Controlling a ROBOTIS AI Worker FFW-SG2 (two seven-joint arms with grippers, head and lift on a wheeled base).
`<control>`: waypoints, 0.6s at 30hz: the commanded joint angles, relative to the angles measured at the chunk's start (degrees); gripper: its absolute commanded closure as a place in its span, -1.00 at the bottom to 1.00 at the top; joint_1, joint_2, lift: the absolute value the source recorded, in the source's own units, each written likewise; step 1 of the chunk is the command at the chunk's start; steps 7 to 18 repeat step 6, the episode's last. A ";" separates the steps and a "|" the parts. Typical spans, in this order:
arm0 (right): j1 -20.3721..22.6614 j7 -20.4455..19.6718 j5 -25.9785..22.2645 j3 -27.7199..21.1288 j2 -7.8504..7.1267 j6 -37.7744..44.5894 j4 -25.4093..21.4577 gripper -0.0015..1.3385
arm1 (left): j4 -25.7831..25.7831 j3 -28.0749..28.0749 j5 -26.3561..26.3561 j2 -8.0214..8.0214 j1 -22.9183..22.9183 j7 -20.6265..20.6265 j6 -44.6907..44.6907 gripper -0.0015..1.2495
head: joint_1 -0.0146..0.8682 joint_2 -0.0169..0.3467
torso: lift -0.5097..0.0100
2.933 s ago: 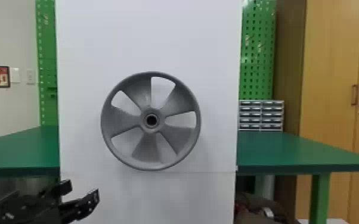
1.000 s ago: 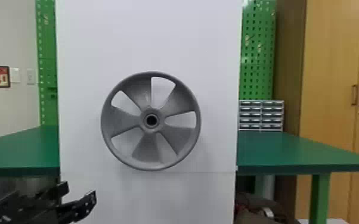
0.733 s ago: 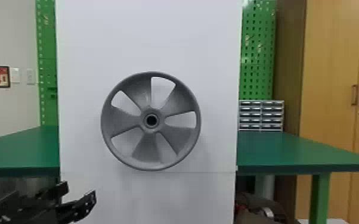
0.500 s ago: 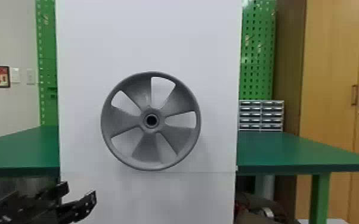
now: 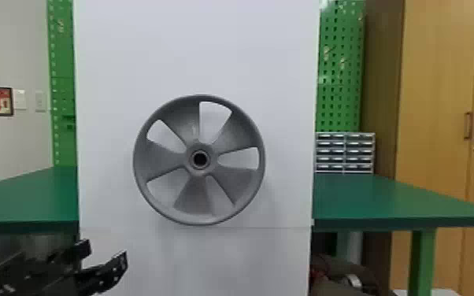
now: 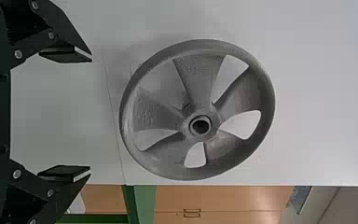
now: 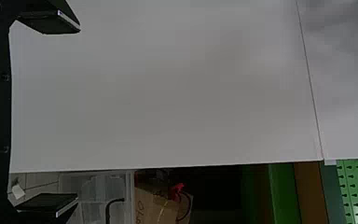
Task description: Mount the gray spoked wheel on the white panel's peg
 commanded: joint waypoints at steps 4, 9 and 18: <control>0.00 0.00 0.00 -0.01 0.00 0.00 0.00 -0.95 | 0.00 0.09 0.00 -0.04 -0.02 0.00 0.00 -0.35 | -0.76 -0.95 | -0.89; 0.09 0.00 -0.09 -0.10 0.00 0.00 0.00 -0.94 | 0.00 0.09 0.00 0.05 -0.02 0.00 0.00 -0.35 | -0.76 -0.95 | -0.89; 0.09 0.00 -0.09 -0.10 0.00 0.00 0.00 -0.94 | 0.00 0.09 0.00 0.05 -0.02 0.00 0.00 -0.35 | -0.76 -0.95 | -0.89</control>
